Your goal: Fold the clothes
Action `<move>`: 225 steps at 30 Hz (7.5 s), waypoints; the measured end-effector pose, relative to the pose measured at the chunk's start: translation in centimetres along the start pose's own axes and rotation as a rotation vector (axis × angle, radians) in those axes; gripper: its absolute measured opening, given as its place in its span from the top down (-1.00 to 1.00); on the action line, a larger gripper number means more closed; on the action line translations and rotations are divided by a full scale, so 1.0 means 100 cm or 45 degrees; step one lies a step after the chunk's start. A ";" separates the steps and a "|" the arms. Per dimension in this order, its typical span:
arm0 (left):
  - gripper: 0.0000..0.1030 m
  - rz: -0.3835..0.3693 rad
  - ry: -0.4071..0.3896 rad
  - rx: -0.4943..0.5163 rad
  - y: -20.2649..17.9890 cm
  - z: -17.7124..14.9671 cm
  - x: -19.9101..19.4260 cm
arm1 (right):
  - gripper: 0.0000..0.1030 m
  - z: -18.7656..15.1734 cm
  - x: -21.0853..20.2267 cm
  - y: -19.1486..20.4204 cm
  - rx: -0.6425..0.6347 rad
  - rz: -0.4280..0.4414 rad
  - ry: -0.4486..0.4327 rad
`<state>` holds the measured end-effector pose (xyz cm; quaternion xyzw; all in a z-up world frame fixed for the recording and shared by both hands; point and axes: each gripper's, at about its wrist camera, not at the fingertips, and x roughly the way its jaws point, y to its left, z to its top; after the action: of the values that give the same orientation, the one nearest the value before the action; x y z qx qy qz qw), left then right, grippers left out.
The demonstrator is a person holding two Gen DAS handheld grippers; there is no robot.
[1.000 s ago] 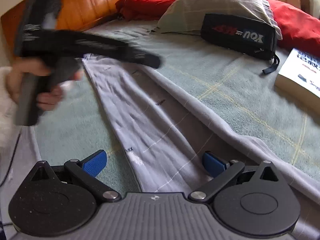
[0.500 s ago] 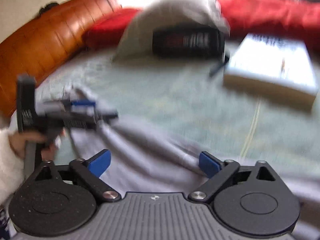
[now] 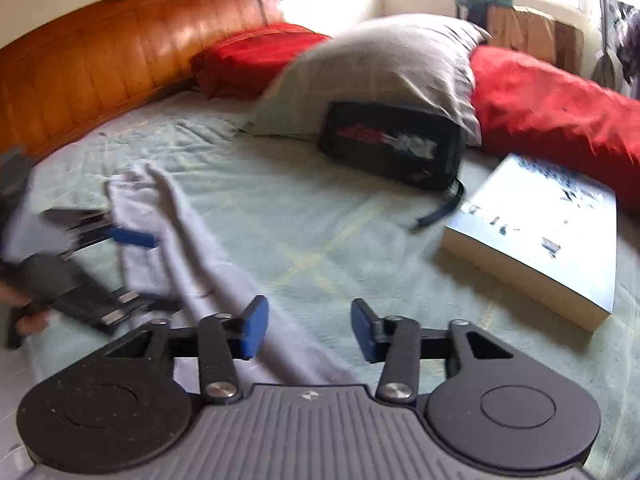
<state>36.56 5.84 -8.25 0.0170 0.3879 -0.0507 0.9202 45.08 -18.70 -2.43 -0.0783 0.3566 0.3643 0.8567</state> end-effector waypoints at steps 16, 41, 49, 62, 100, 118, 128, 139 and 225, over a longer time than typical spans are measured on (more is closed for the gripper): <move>-0.89 -0.039 -0.030 -0.024 0.002 -0.004 -0.007 | 0.94 -0.029 0.015 0.030 -0.344 -0.185 0.072; -0.89 -0.026 0.012 -0.028 -0.001 -0.003 -0.005 | 0.40 -0.007 -0.035 -0.076 0.123 -0.303 -0.044; -0.89 -0.028 0.017 -0.029 0.000 -0.004 -0.004 | 0.38 -0.060 -0.059 -0.094 0.083 -0.399 0.122; -0.92 -0.034 0.021 -0.029 0.001 -0.006 -0.003 | 0.10 -0.080 -0.088 -0.106 0.032 -0.370 0.141; -0.94 0.030 -0.001 0.069 -0.007 0.002 -0.029 | -0.39 -0.075 -0.106 -0.100 0.740 -0.468 0.081; -0.94 0.006 -0.020 0.137 -0.026 -0.001 -0.085 | -0.72 -0.073 -0.110 -0.026 0.539 -0.447 0.212; -0.94 -0.058 -0.020 0.147 -0.039 -0.023 -0.103 | -0.95 -0.093 -0.058 0.045 0.288 -0.450 0.354; -0.95 0.006 -0.008 0.069 -0.004 -0.029 -0.108 | -0.97 -0.055 -0.055 0.066 0.275 -0.325 0.203; 0.36 0.312 -0.024 -0.744 0.271 -0.045 -0.078 | 0.68 0.064 0.045 0.159 -0.306 0.316 0.048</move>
<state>30.87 33.73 -6.04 -0.2019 0.3725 0.1739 0.8889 40.00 -2.18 1.32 -0.1423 0.3336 0.5057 0.7828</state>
